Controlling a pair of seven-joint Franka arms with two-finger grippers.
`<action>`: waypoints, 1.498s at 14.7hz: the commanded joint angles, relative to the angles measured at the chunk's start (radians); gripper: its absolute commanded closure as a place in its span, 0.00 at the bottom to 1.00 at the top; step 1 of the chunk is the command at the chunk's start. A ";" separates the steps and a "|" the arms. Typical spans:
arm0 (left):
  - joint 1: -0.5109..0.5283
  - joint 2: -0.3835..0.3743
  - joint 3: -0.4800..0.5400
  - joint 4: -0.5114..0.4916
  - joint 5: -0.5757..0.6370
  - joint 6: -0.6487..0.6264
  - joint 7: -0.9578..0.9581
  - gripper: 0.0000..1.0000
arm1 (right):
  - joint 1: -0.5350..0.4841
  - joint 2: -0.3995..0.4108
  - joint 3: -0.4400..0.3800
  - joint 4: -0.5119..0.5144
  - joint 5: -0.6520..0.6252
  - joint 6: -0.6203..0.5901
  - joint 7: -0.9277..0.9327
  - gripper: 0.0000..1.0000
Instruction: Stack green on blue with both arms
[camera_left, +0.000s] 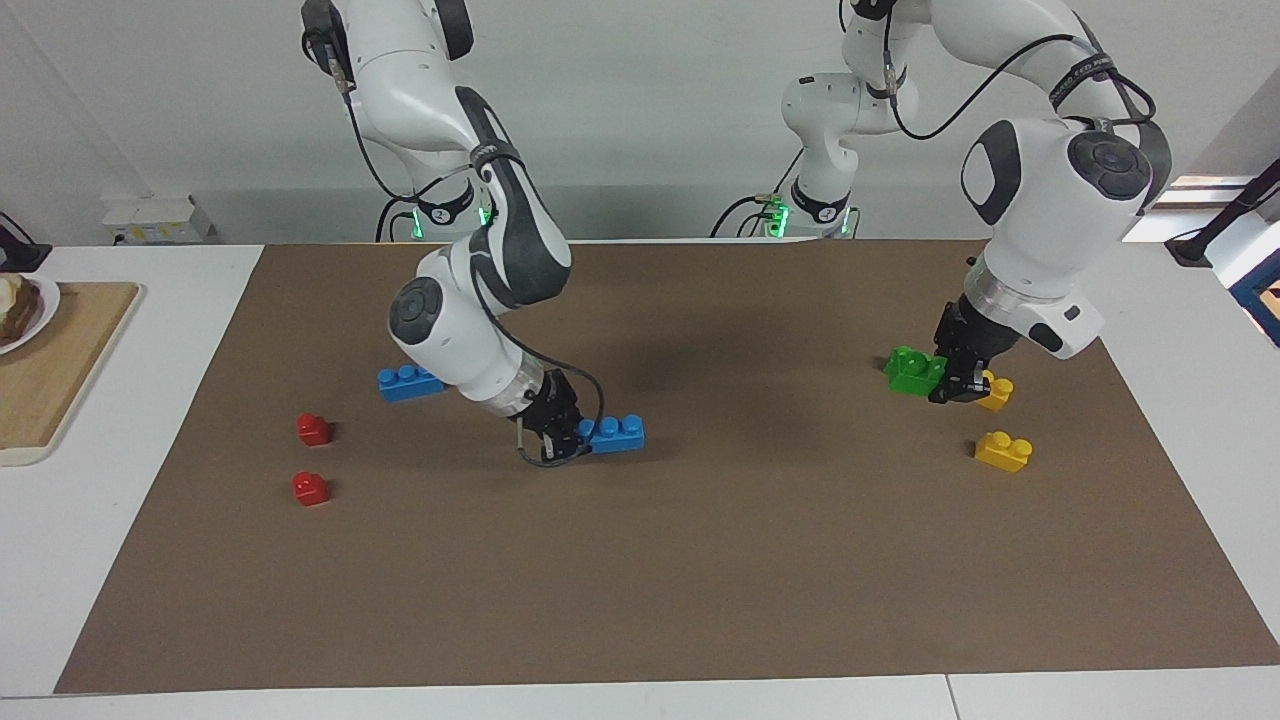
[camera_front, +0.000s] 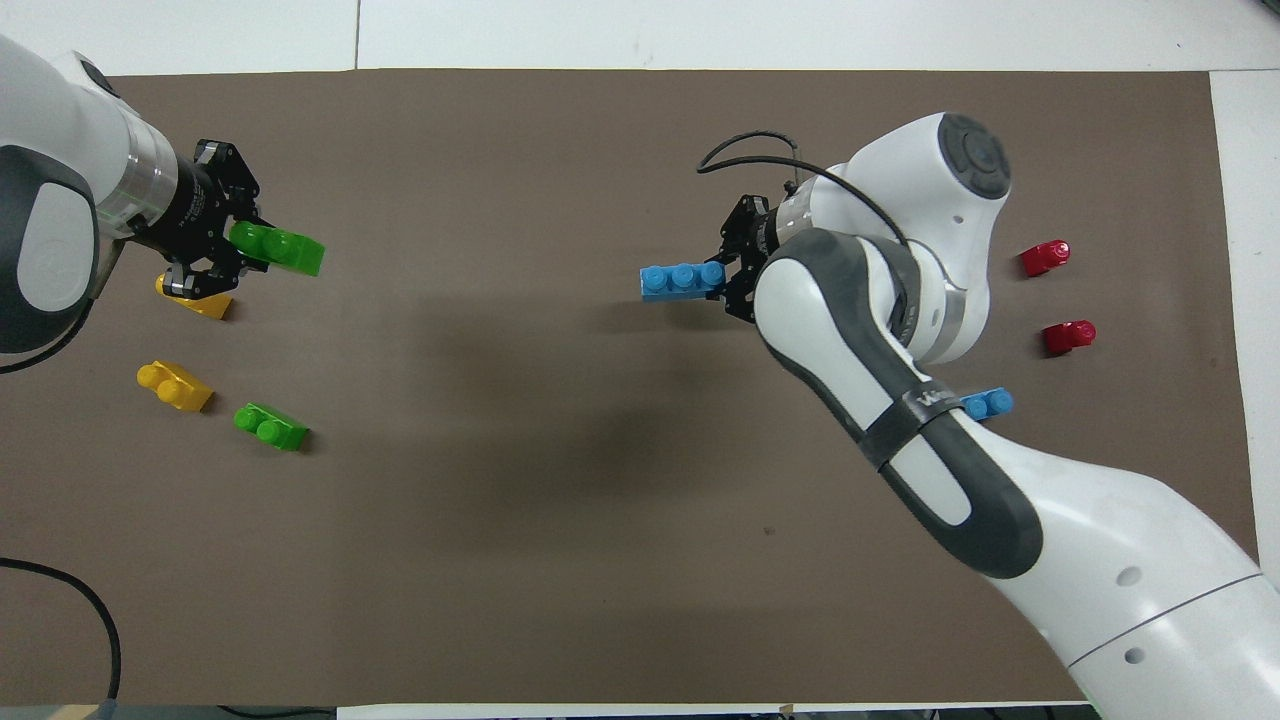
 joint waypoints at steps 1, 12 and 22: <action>-0.011 -0.010 0.001 0.005 -0.013 -0.027 -0.031 1.00 | 0.061 -0.016 -0.005 -0.059 0.040 0.100 0.075 1.00; -0.230 -0.049 -0.013 -0.131 -0.012 0.154 -0.294 1.00 | 0.113 -0.034 -0.003 -0.220 0.048 0.274 0.083 1.00; -0.434 0.030 -0.012 -0.200 0.005 0.352 -0.500 1.00 | 0.112 -0.031 -0.005 -0.237 0.049 0.281 0.061 1.00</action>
